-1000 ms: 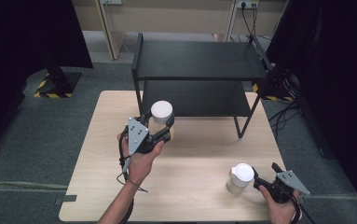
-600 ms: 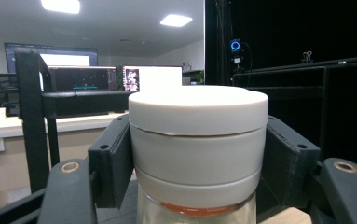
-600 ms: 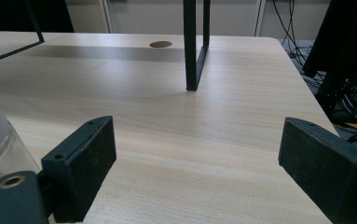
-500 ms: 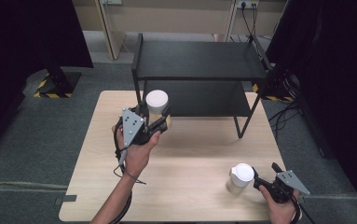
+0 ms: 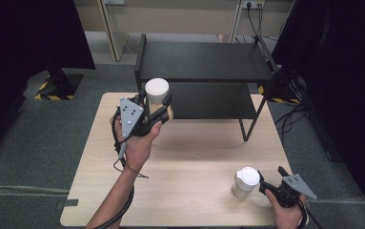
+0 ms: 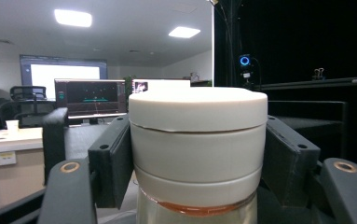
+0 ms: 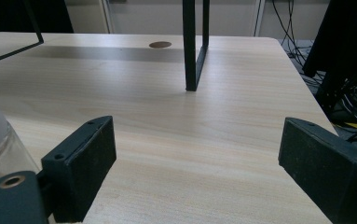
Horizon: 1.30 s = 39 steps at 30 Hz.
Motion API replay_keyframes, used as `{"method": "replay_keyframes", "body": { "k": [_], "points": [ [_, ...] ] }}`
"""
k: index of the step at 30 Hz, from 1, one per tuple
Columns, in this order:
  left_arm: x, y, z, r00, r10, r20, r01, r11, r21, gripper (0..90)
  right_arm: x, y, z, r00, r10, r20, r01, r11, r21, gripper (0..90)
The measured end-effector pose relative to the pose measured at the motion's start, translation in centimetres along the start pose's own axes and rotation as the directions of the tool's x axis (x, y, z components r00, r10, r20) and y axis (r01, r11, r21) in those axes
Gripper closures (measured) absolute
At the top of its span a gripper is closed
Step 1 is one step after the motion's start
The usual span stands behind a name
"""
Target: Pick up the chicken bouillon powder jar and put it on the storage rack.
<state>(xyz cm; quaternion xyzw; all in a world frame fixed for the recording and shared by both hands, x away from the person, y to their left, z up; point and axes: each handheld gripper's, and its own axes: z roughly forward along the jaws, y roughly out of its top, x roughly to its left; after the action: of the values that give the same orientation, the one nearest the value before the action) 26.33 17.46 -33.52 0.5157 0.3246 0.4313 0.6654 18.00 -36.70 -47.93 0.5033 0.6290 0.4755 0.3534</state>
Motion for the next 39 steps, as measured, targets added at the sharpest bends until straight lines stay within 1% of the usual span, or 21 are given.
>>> {"method": "replay_keyframes", "body": {
  "k": [9,13,23,31,39],
  "points": [
    [0.0,1.4,1.0,1.0,0.001,-0.009,-0.001,0.9999,-0.011,33.7,0.0,0.0,0.0,1.0,-0.001,0.0,0.001,1.0,0.002,11.2],
    [0.0,2.0,1.4,0.9999,-0.007,-0.014,0.007,0.9999,-0.014,33.7,0.0,0.1,0.0,1.0,-0.002,0.0,0.002,1.0,0.003,11.2],
    [-0.2,2.9,1.9,0.9997,-0.01,-0.023,0.01,0.9994,-0.032,33.7,-0.1,0.1,0.0,1.0,0.0,-0.001,0.0,1.0,0.003,11.2],
    [-0.3,4.0,2.3,0.9996,-0.002,-0.028,0.001,0.9991,-0.042,33.8,-0.1,0.1,0.0,1.0,0.0,-0.001,0.0,1.0,0.004,11.2],
    [-0.4,5.2,3.2,0.9993,0.01,-0.035,-0.011,0.9987,-0.049,33.7,0.0,0.1,0.0,1.0,-0.001,-0.001,0.001,1.0,0.005,11.2]
  ]
}}
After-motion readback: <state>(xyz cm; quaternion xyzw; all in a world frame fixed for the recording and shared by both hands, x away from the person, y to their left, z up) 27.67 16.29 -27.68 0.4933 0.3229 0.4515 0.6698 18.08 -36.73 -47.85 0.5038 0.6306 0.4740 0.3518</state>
